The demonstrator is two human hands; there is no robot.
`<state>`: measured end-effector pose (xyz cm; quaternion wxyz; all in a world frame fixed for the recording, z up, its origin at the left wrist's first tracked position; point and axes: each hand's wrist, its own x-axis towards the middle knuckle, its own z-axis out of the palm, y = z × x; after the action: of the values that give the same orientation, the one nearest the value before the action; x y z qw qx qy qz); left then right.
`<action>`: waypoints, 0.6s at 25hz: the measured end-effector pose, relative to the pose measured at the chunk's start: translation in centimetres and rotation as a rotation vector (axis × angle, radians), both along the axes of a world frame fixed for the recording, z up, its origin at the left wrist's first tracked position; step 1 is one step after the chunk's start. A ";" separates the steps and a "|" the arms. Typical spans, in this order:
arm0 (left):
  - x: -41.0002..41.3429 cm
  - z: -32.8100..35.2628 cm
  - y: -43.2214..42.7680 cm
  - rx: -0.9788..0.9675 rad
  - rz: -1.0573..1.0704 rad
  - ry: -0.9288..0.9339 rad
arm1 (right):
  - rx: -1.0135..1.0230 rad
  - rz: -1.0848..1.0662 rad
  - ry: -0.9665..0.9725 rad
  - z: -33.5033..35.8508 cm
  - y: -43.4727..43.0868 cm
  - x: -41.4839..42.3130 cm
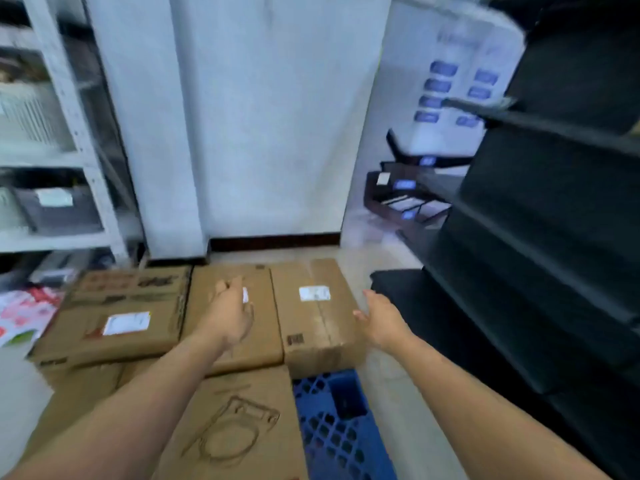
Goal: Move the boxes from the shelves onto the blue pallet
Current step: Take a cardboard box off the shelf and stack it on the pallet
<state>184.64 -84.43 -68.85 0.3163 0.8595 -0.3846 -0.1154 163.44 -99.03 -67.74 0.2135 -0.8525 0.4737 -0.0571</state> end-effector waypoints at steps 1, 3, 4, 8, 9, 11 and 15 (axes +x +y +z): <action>-1.1 6.5 -1.9 -0.069 -0.066 -0.080 | -0.081 -0.006 -0.026 6.8 -1.1 -1.6; -4.0 19.1 -5.7 -0.227 -0.192 -0.213 | -0.253 -0.049 -0.090 20.3 -2.3 -5.7; -6.0 24.7 -7.4 -0.305 -0.238 -0.258 | -0.332 -0.080 -0.124 26.4 -2.2 -8.3; -17.2 43.1 -12.0 -0.522 -0.443 -0.312 | -0.540 -0.184 -0.109 45.0 0.2 -21.4; -20.6 46.7 -12.8 -0.558 -0.476 -0.321 | -0.581 -0.222 -0.096 48.4 0.6 -25.3; -27.5 52.1 -14.3 -0.632 -0.538 -0.341 | -0.652 -0.304 -0.080 53.6 1.5 -33.2; -40.0 58.1 -18.0 -0.699 -0.675 -0.334 | -0.757 -0.432 -0.014 59.5 1.8 -47.3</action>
<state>144.69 -102.46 -10.77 0.4641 0.5371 -0.7015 0.0635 116.09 -97.21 -8.28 -0.1278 -0.7516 0.5852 -0.2762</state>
